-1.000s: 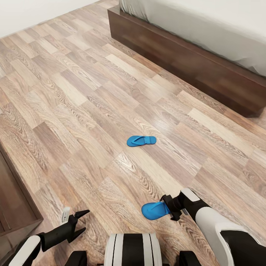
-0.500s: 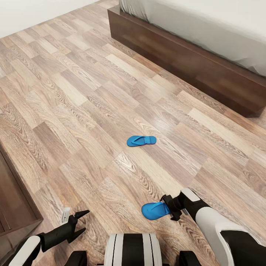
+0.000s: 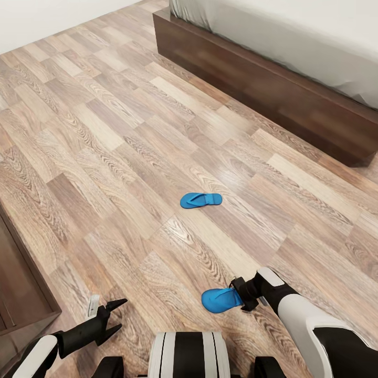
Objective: In the bedroom, move the book from the bed onto either nightstand, and place the two sandals side by side next to the bed.
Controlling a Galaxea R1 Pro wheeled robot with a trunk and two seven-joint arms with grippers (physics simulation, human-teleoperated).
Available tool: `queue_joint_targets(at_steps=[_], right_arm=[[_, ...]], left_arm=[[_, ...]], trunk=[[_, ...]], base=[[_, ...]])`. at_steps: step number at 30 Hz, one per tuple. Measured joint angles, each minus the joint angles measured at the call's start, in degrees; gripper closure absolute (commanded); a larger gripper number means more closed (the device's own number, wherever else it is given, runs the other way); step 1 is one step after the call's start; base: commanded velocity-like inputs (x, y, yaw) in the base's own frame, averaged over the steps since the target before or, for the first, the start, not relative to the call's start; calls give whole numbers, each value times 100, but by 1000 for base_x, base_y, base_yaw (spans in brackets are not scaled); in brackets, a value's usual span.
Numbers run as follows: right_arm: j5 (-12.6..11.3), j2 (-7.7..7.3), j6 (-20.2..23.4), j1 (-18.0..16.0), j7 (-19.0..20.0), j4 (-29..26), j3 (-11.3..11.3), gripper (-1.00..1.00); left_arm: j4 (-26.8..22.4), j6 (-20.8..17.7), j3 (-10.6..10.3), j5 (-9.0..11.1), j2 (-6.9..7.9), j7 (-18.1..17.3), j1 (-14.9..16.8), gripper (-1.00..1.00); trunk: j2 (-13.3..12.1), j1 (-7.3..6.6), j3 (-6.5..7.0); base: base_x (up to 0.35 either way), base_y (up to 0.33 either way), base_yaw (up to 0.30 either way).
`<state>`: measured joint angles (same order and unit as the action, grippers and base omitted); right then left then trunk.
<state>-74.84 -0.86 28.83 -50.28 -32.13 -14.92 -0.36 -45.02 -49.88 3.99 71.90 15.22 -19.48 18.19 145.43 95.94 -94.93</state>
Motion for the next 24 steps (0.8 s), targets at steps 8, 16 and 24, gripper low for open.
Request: queue_joint_targets(at_steps=[8,16,24], right_arm=[[0,0,39,1,1,6,-6,100],[-1,0,41,0,3,6,-10,100],[-6,0,40,0,3,7,-9,100]], left_arm=[[0,1,1,-1,2,0,-2,-100],[7,0,2,-1,8,0,-1,-100],[9,1,3,-2,8,1,0,-100]], trunk=[[0,0,0],[0,0,0],[0,-1,0]], base=[[0,0,0],[0,0,0],[0,0,0]])
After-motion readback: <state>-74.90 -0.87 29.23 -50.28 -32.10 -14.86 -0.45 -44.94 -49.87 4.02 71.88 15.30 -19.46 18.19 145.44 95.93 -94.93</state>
